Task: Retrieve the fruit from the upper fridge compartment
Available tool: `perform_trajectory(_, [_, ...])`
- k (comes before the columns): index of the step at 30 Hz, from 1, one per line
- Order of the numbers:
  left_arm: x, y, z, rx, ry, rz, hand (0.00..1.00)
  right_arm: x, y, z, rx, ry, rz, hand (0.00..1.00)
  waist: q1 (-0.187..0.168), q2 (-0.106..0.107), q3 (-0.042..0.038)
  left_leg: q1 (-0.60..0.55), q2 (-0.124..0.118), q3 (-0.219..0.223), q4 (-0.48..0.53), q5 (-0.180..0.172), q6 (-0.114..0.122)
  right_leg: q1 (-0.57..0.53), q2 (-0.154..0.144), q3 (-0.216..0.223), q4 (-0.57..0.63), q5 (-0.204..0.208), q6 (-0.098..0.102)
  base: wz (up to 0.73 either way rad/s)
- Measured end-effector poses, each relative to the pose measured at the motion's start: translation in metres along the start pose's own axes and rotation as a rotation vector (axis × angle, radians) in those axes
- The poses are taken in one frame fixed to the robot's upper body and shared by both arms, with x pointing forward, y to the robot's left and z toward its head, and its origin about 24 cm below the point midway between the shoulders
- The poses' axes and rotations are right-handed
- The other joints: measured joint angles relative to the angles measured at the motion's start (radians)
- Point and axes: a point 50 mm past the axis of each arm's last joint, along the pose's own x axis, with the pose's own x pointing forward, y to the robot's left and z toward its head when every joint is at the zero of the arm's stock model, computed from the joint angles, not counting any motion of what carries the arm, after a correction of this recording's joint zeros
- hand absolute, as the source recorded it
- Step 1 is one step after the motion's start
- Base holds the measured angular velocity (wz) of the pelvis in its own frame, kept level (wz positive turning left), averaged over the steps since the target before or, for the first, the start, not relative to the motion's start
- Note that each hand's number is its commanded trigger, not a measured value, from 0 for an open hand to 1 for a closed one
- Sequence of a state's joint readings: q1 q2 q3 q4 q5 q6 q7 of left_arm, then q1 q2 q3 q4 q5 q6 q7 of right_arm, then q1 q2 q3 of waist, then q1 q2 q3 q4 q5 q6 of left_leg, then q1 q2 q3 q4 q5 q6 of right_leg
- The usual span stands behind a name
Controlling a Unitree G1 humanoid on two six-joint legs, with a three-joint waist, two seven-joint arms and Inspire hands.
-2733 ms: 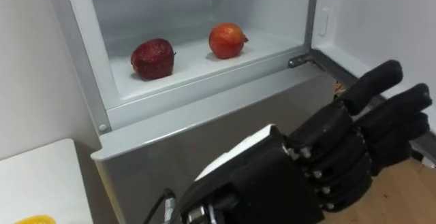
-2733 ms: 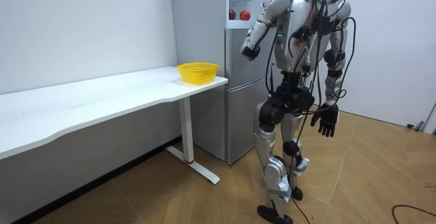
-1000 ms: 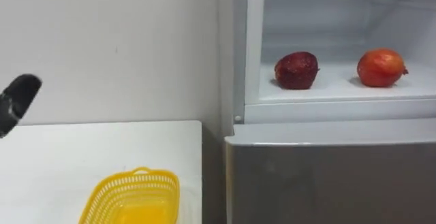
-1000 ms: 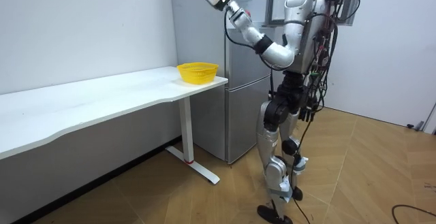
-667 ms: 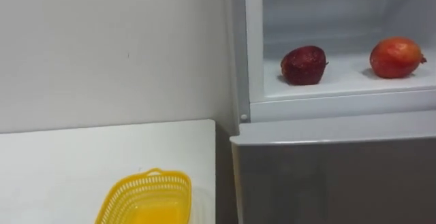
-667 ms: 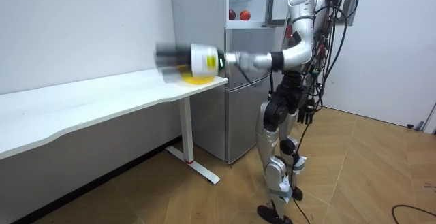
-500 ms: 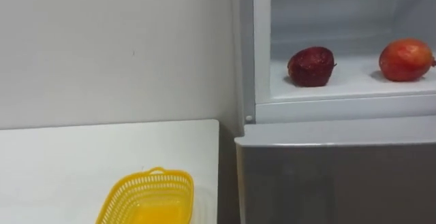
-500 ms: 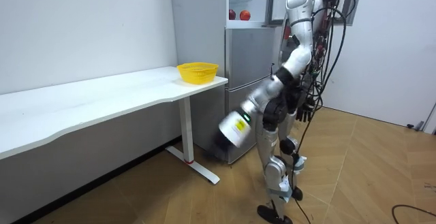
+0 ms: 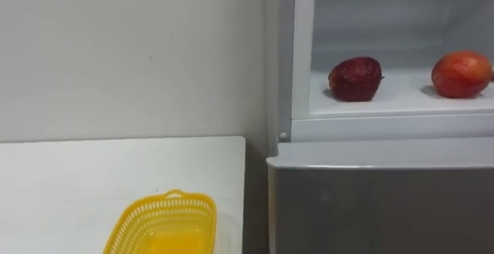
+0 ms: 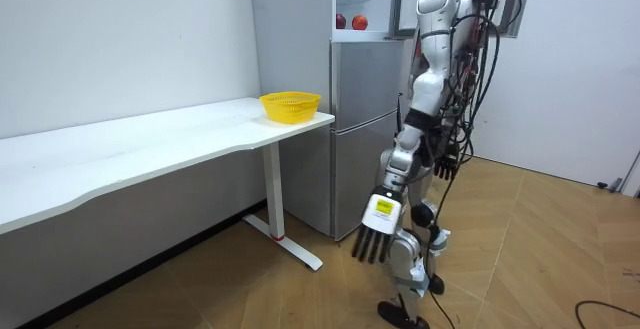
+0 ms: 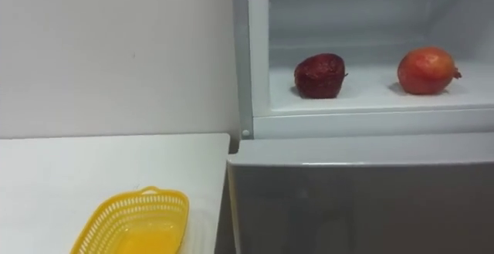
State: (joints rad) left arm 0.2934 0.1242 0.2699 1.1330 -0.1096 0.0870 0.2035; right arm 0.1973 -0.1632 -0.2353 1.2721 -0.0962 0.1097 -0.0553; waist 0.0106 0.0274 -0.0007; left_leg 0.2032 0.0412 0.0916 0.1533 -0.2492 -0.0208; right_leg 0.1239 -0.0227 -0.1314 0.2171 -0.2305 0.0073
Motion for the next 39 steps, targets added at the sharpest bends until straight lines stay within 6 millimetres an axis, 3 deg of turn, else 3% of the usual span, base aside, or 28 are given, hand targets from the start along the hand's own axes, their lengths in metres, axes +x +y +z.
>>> perform_trajectory(7, [-0.001,-0.019,0.031,0.061,-0.115,-0.091,0.00,-0.002,0.002,0.025,0.188,-0.094,-0.063,0.00,-0.019,-0.023,0.0041,-0.008,0.000,0.047,0.009,0.000,0.000,-0.026,0.005,0.046,0.008,0.004,0.001,-0.22])
perform_trajectory(14, [-0.004,-0.025,0.040,0.135,-0.197,-0.136,0.00,-0.025,-0.005,0.103,0.337,-0.476,-0.099,0.00,-0.038,-0.036,0.0024,-0.017,0.001,0.063,0.011,0.000,0.000,-0.049,0.007,0.055,0.017,0.014,0.001,-0.07])
perform_trajectory(17, [-0.006,-0.029,0.045,0.167,-0.245,-0.153,0.00,-0.054,-0.009,0.136,0.367,-0.704,-0.097,0.00,-0.037,-0.031,0.0017,-0.035,0.002,0.070,0.011,0.000,0.000,-0.076,0.008,0.063,0.024,0.016,-0.001,-0.09])
perform_trajectory(19, [-0.007,-0.030,0.044,0.177,-0.257,-0.158,0.00,-0.076,-0.008,0.152,0.387,-0.847,-0.098,0.00,-0.044,-0.031,0.0069,-0.036,0.002,0.071,0.011,0.000,0.000,-0.076,0.009,0.064,0.021,0.017,0.000,-0.04])
perform_trajectory(22, [-0.007,-0.028,0.040,0.192,-0.275,-0.169,0.00,-0.113,-0.008,0.167,0.370,-1.059,-0.098,0.00,-0.046,-0.025,0.0040,-0.035,0.002,0.074,0.011,0.000,0.000,-0.075,0.009,0.068,0.020,0.017,0.000,-0.01])
perform_trajectory(26, [-0.007,-0.022,0.029,0.210,-0.272,-0.167,0.00,-0.161,-0.009,0.173,0.325,-1.297,-0.106,0.00,-0.056,-0.014,-0.0040,-0.043,0.002,0.093,0.012,0.000,0.000,-0.090,0.012,0.087,0.022,0.018,0.000,-0.13])
perform_trajectory(31, [-0.005,-0.016,0.012,0.243,-0.214,-0.159,0.00,-0.209,-0.016,0.184,0.357,-1.523,-0.173,0.00,-0.057,-0.008,-0.0077,-0.044,0.002,0.115,0.011,0.000,0.000,-0.104,0.016,0.115,0.034,0.020,0.002,-0.19])
perform_trajectory(33, [-0.004,-0.015,0.007,0.272,-0.196,-0.157,0.00,-0.236,-0.018,0.189,0.373,-1.665,-0.211,0.00,-0.058,-0.009,-0.0058,-0.051,0.003,0.125,0.012,0.000,0.000,-0.112,0.020,0.129,0.038,0.022,0.001,-0.18])
perform_trajectory(39, [-0.004,-0.020,0.001,0.400,-0.176,-0.185,0.00,-0.271,-0.020,0.194,0.398,-1.867,-0.300,0.00,-0.053,-0.016,-0.0042,-0.049,0.005,0.125,0.011,0.000,0.000,-0.113,0.022,0.130,0.038,0.025,0.001,0.01])
